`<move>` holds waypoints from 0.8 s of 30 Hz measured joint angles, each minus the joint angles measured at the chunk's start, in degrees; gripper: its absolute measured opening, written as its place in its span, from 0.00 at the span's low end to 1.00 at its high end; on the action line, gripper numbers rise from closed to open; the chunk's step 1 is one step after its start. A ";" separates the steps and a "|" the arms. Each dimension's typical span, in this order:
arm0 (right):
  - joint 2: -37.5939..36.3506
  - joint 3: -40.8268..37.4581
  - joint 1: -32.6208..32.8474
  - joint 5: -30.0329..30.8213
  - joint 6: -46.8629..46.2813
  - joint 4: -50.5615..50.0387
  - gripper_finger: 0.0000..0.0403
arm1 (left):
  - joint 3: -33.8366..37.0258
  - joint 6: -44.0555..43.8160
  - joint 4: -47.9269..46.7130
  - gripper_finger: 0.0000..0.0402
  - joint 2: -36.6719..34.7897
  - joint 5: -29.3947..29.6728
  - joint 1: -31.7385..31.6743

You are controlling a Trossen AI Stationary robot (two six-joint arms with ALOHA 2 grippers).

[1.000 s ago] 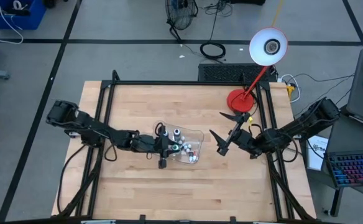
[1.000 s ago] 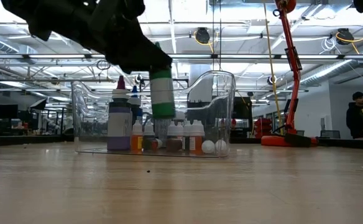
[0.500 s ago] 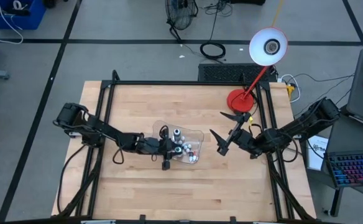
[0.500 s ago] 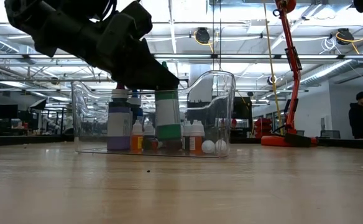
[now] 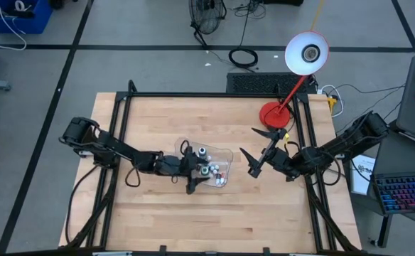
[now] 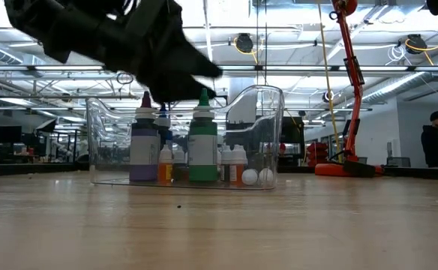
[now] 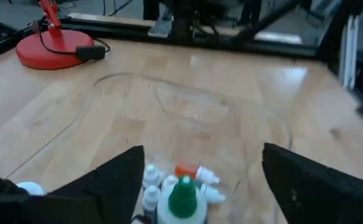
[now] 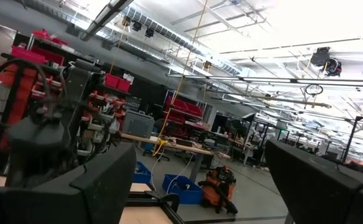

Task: Pick & Place food coloring
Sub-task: Return to Home Position

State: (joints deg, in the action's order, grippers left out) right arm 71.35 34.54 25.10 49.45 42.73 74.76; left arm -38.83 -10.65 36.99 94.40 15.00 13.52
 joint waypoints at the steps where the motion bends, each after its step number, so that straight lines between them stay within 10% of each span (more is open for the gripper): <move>1: 0.00 0.00 0.07 0.07 0.06 0.00 0.85 | 0.00 -1.06 0.00 0.82 -0.80 -0.04 0.00; 6: -1.53 0.02 3.39 6.57 3.65 0.18 0.85 | -0.02 -0.94 -3.50 0.89 -11.72 -1.34 0.00; 12: -7.14 -0.82 10.96 29.23 12.99 0.15 0.85 | -0.04 11.51 -33.15 0.93 -39.08 0.72 0.13; 17: -14.41 -8.84 17.28 27.48 12.06 0.09 0.85 | 2.00 3.44 -55.84 0.92 -60.00 10.68 0.15; 24: -23.42 -23.65 20.10 21.96 -6.02 1.01 0.85 | 18.36 5.69 -49.83 0.91 -79.17 10.10 0.11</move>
State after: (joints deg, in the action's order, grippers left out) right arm 47.93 10.89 45.21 71.40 36.71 75.77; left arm -20.47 -4.96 -12.84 15.23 25.10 13.63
